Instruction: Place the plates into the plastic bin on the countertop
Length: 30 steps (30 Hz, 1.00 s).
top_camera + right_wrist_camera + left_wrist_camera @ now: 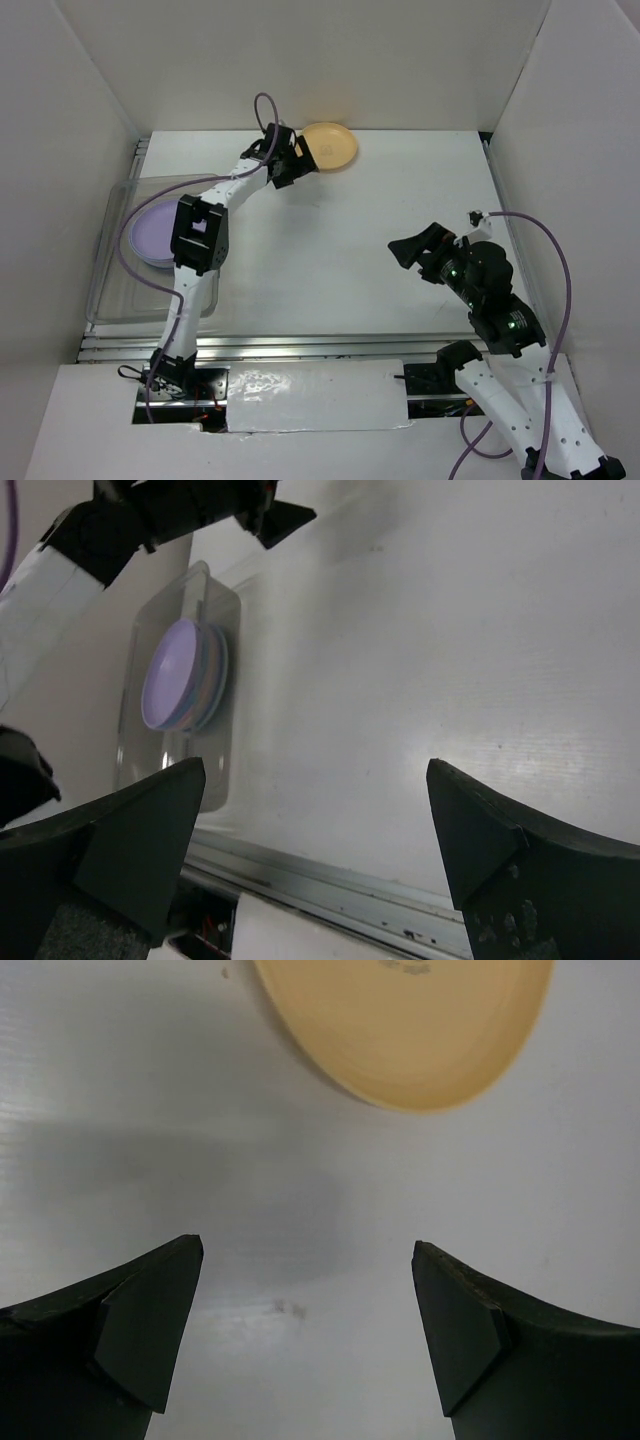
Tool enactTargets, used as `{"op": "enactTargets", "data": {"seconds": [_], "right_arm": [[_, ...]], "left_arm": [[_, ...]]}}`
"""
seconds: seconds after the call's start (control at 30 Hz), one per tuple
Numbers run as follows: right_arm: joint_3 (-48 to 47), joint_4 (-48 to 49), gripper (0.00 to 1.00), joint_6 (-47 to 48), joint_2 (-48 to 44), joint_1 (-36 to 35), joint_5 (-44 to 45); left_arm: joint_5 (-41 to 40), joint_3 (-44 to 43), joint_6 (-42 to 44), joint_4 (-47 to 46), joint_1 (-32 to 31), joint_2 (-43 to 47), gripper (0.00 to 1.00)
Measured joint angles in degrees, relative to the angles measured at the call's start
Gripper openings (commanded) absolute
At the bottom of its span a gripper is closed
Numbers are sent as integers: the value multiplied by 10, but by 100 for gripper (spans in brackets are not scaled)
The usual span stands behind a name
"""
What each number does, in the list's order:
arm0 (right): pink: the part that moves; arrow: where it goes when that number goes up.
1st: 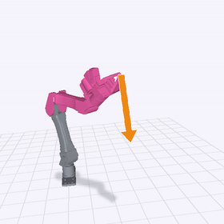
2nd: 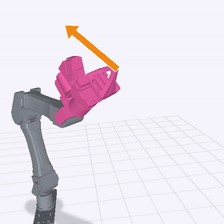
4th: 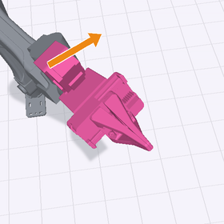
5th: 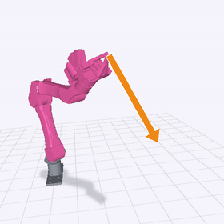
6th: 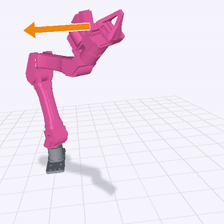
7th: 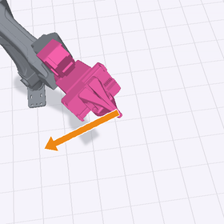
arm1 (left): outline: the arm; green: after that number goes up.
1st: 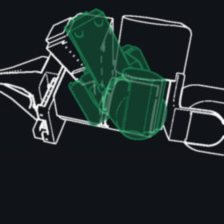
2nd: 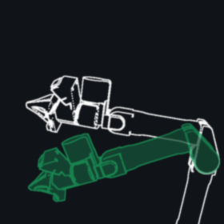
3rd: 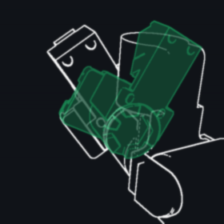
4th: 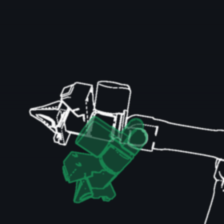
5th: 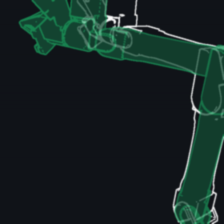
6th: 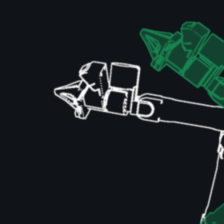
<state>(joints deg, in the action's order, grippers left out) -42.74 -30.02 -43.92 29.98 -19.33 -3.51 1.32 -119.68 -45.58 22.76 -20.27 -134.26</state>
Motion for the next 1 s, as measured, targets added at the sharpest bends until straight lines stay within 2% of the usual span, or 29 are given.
{"op": "enactTargets", "data": {"seconds": [0.23, 0.43, 0.63, 0.87, 1.0], "right_arm": [[3, -47, 100, 26, -28, 0, -33], [14, -63, 100, 40, -37, 1, -50], [15, -72, 100, 46, -50, 1, -68], [6, -88, 100, 48, -79, 2, -84], [-10, -92, 100, 49, -89, 3, -90]], "left_arm": [[-47, 16, -66, -96, 7, -67, 99], [-99, -22, -105, -160, 2, -101, 99], [-175, -77, -153, -153, -9, -148, 97], [-214, -132, -163, -150, -17, -188, 79], [-227, -153, -158, -151, -21, -204, 72]]}}
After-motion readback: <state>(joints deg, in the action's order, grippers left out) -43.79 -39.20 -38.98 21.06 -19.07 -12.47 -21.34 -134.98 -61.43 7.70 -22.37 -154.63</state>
